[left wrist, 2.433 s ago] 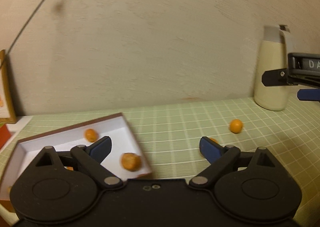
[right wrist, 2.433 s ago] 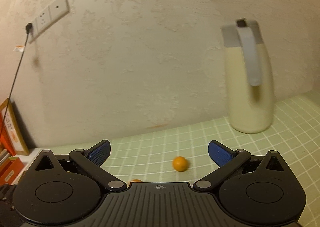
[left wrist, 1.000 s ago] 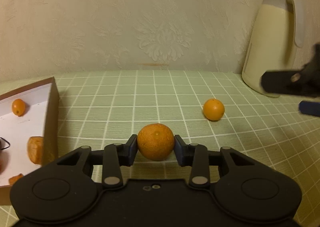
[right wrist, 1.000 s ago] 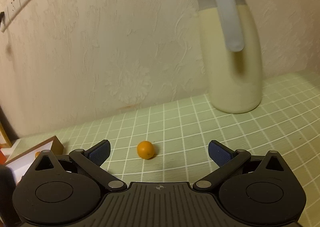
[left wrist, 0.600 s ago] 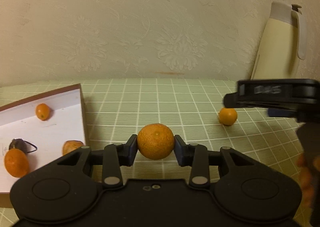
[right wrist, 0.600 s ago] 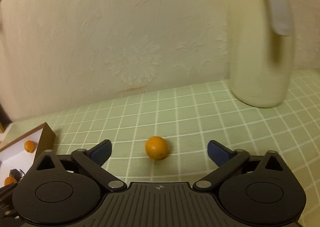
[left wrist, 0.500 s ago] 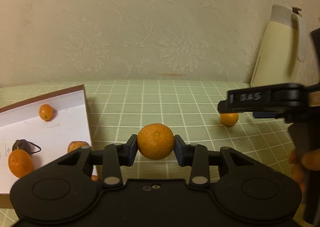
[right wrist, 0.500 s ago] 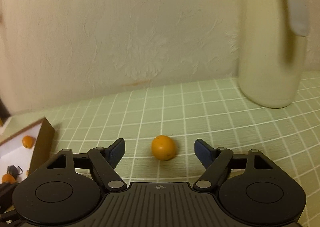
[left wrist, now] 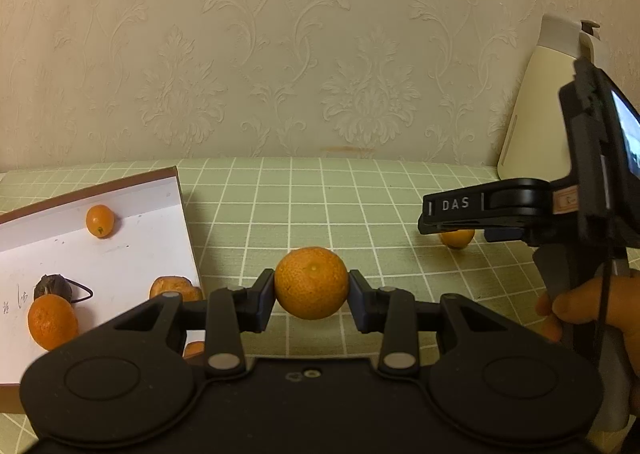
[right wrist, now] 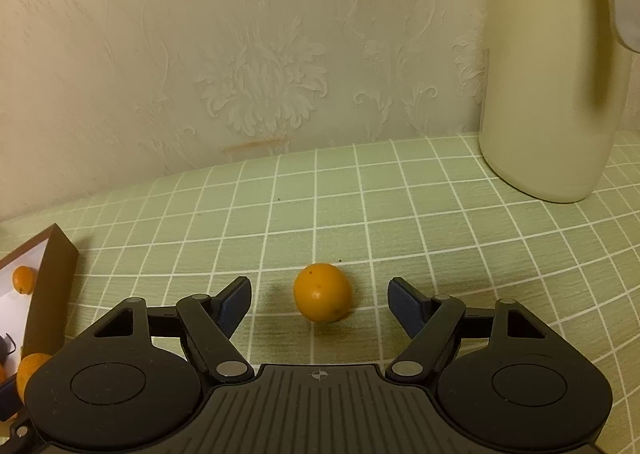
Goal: Organize fruits
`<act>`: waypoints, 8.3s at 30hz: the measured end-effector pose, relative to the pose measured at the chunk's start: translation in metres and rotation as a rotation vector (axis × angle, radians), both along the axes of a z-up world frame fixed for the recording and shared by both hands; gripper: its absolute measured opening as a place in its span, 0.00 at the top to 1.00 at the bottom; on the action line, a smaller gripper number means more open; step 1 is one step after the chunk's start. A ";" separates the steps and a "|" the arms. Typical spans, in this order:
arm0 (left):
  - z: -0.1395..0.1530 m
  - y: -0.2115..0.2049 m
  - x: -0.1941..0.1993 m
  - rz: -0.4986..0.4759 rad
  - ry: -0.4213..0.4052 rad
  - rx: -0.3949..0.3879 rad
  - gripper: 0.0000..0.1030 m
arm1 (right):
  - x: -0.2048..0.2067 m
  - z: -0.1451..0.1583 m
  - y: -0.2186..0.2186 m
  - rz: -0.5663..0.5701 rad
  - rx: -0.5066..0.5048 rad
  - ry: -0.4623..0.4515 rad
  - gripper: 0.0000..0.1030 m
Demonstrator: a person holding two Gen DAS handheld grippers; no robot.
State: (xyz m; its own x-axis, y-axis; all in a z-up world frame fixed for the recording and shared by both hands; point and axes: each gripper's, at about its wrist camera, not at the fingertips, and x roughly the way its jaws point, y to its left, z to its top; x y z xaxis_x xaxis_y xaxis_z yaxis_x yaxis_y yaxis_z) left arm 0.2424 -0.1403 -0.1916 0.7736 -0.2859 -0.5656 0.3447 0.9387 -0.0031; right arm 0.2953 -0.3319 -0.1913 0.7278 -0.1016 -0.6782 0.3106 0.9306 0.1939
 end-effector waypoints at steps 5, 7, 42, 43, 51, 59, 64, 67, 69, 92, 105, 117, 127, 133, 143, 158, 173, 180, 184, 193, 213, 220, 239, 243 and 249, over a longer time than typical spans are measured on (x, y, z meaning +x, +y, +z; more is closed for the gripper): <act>-0.001 -0.001 0.000 0.000 0.006 0.003 0.72 | 0.005 -0.003 0.001 0.008 -0.010 0.017 0.39; -0.001 -0.002 0.000 -0.001 0.005 0.005 0.72 | 0.006 -0.003 0.002 0.011 -0.013 0.018 0.44; 0.015 0.008 -0.034 -0.014 -0.020 0.030 0.72 | -0.098 0.040 0.042 0.129 -0.021 -0.065 0.69; 0.018 0.011 -0.036 -0.013 -0.021 0.028 0.72 | -0.104 0.042 0.046 0.131 -0.014 -0.071 0.69; 0.036 0.038 -0.059 0.013 -0.061 0.042 0.72 | -0.133 0.063 0.085 0.190 -0.011 -0.134 0.69; 0.051 0.092 -0.076 0.138 -0.086 0.045 0.72 | -0.141 0.082 0.133 0.278 -0.020 -0.219 0.69; 0.059 0.132 -0.086 0.235 -0.103 0.050 0.72 | -0.139 0.088 0.168 0.349 -0.023 -0.256 0.69; 0.063 0.155 -0.090 0.291 -0.108 0.045 0.72 | -0.139 0.090 0.186 0.383 -0.025 -0.274 0.69; 0.065 0.167 -0.090 0.322 -0.112 0.042 0.72 | -0.137 0.091 0.198 0.406 -0.028 -0.282 0.69; 0.072 0.234 -0.078 0.504 -0.124 0.021 0.72 | -0.098 0.085 0.244 0.467 -0.049 -0.306 0.69; 0.068 0.243 -0.062 0.537 -0.120 0.015 0.72 | -0.071 0.079 0.242 0.464 -0.057 -0.280 0.69; 0.059 0.250 -0.043 0.569 -0.094 -0.012 0.72 | -0.043 0.062 0.230 0.447 -0.045 -0.256 0.69; 0.055 0.250 -0.037 0.568 -0.094 0.001 0.71 | -0.032 0.065 0.237 0.467 -0.061 -0.263 0.69; 0.053 0.252 -0.035 0.569 -0.085 0.005 0.71 | -0.028 0.064 0.239 0.466 -0.052 -0.251 0.69; 0.051 0.256 -0.032 0.576 -0.078 0.006 0.70 | -0.025 0.062 0.243 0.475 -0.060 -0.244 0.69; 0.054 0.256 -0.031 0.612 -0.100 0.020 0.07 | -0.016 0.060 0.247 0.419 -0.119 -0.217 0.00; 0.076 0.258 -0.042 0.656 -0.189 0.026 0.06 | -0.028 0.080 0.237 0.383 -0.089 -0.414 0.00; 0.075 0.253 -0.044 0.638 -0.183 0.039 0.06 | -0.045 0.085 0.237 0.394 -0.097 -0.402 0.00; 0.074 0.252 -0.044 0.638 -0.179 0.037 0.06 | -0.045 0.084 0.235 0.389 -0.094 -0.396 0.00; 0.072 0.250 -0.044 0.631 -0.170 0.044 0.06 | -0.045 0.084 0.235 0.388 -0.095 -0.390 0.00; 0.078 0.238 -0.062 0.601 -0.170 0.052 0.06 | -0.069 0.095 0.228 0.412 -0.111 -0.399 0.00; 0.085 0.227 -0.079 0.570 -0.160 0.058 0.06 | -0.093 0.107 0.219 0.423 -0.127 -0.406 0.00; 0.127 0.193 -0.174 0.491 -0.139 0.028 0.06 | -0.226 0.164 0.183 0.397 -0.095 -0.487 0.00; 0.137 0.188 -0.187 0.482 -0.145 0.019 0.06 | -0.244 0.176 0.178 0.381 -0.089 -0.510 0.00; 0.146 0.174 -0.198 0.466 -0.168 0.047 0.06 | -0.262 0.188 0.171 0.369 -0.073 -0.527 0.00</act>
